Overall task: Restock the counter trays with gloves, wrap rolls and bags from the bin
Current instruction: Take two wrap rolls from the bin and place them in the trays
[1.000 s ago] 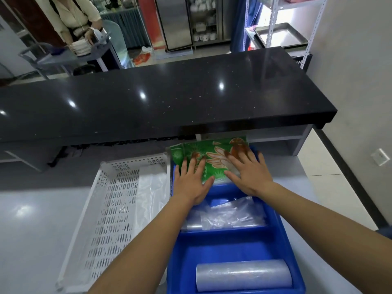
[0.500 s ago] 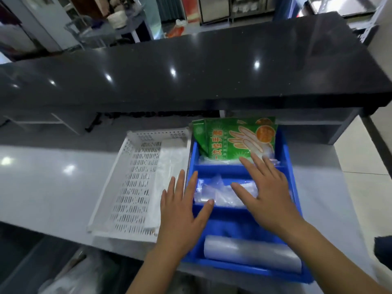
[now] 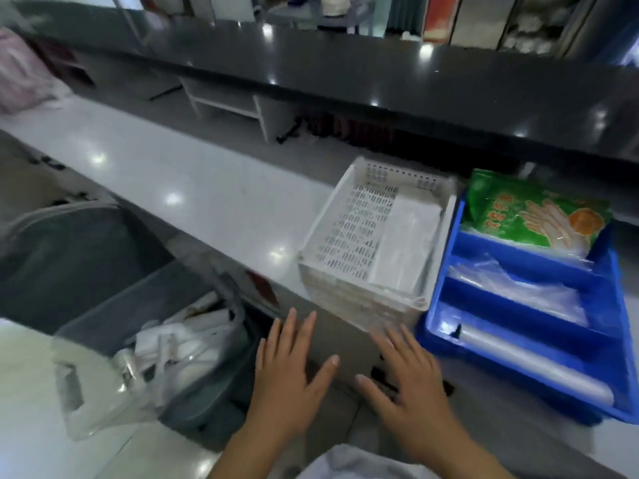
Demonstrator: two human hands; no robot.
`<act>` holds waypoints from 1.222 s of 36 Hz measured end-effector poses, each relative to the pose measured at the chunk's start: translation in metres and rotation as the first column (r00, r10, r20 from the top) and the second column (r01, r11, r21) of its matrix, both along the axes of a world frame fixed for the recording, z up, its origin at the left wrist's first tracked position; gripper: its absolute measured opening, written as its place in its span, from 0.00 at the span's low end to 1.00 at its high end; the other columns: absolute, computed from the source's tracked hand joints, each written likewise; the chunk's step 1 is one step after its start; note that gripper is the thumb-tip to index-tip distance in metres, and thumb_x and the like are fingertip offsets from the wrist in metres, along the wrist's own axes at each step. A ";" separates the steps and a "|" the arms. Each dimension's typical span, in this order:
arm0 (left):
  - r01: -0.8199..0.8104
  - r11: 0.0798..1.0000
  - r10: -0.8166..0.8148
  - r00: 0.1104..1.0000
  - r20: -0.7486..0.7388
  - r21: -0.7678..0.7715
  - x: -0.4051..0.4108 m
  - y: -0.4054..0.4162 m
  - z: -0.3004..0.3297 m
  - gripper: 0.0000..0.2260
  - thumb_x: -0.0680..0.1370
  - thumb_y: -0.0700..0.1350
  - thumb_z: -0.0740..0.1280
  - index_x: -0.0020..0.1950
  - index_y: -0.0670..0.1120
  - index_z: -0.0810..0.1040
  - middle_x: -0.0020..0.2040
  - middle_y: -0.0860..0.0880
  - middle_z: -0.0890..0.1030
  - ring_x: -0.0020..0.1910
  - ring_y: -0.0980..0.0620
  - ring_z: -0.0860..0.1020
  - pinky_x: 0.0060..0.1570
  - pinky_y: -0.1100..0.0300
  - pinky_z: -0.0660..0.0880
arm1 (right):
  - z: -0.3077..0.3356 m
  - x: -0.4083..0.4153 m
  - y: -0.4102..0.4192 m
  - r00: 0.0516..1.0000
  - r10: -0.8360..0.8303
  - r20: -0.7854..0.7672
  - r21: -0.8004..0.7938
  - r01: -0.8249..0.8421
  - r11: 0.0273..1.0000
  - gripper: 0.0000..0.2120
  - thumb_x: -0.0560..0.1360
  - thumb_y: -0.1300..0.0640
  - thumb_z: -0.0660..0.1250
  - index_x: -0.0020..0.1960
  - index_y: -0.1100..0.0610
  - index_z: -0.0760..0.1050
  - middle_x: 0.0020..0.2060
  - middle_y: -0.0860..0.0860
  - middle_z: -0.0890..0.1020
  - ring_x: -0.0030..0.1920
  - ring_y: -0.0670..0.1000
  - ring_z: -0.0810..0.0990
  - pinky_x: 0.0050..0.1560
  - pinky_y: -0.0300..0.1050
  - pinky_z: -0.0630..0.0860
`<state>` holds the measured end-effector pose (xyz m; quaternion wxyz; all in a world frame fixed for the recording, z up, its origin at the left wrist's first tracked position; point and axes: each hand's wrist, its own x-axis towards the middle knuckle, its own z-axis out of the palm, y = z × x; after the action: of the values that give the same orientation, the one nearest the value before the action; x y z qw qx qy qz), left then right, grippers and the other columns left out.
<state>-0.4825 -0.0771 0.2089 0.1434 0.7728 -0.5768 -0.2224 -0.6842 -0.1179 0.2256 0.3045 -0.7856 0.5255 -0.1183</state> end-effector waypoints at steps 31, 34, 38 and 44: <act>-0.562 0.778 0.629 0.699 -0.341 0.281 0.275 0.164 -0.044 0.20 0.77 0.63 0.63 0.68 0.62 0.70 0.61 0.67 0.69 0.60 0.63 0.69 0.58 0.65 0.66 | -0.045 0.375 0.008 0.715 0.699 -0.020 0.407 -0.633 0.659 0.23 0.74 0.40 0.64 0.67 0.45 0.72 0.58 0.41 0.77 0.60 0.45 0.76 0.59 0.42 0.74; -0.601 0.732 0.681 0.659 -0.321 0.320 0.310 0.155 -0.044 0.23 0.76 0.64 0.63 0.71 0.64 0.67 0.64 0.66 0.69 0.61 0.64 0.68 0.61 0.65 0.65 | -0.053 0.417 -0.016 0.715 0.699 0.027 0.448 -0.633 0.631 0.24 0.74 0.40 0.65 0.68 0.44 0.71 0.61 0.44 0.78 0.59 0.45 0.77 0.58 0.41 0.73; -0.533 0.738 0.661 0.695 -0.285 0.414 0.354 0.141 -0.058 0.26 0.77 0.63 0.63 0.74 0.62 0.63 0.70 0.63 0.66 0.66 0.63 0.66 0.65 0.65 0.62 | -0.080 0.464 -0.044 0.715 0.697 0.054 0.495 -0.626 0.603 0.26 0.73 0.36 0.64 0.68 0.42 0.70 0.67 0.45 0.75 0.63 0.47 0.74 0.57 0.40 0.69; -0.464 0.745 0.631 0.723 -0.281 0.480 0.409 0.107 -0.096 0.25 0.79 0.57 0.64 0.75 0.57 0.65 0.73 0.56 0.69 0.69 0.56 0.68 0.65 0.64 0.63 | -0.130 0.502 -0.076 0.695 0.718 -0.044 0.670 -0.512 0.537 0.28 0.72 0.33 0.63 0.69 0.42 0.69 0.68 0.48 0.74 0.64 0.50 0.75 0.58 0.43 0.71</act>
<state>-0.0735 0.0299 0.1133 0.1749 0.8546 -0.2172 -0.4380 -0.1817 -0.1936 0.0961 0.4747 -0.7851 0.2597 0.3014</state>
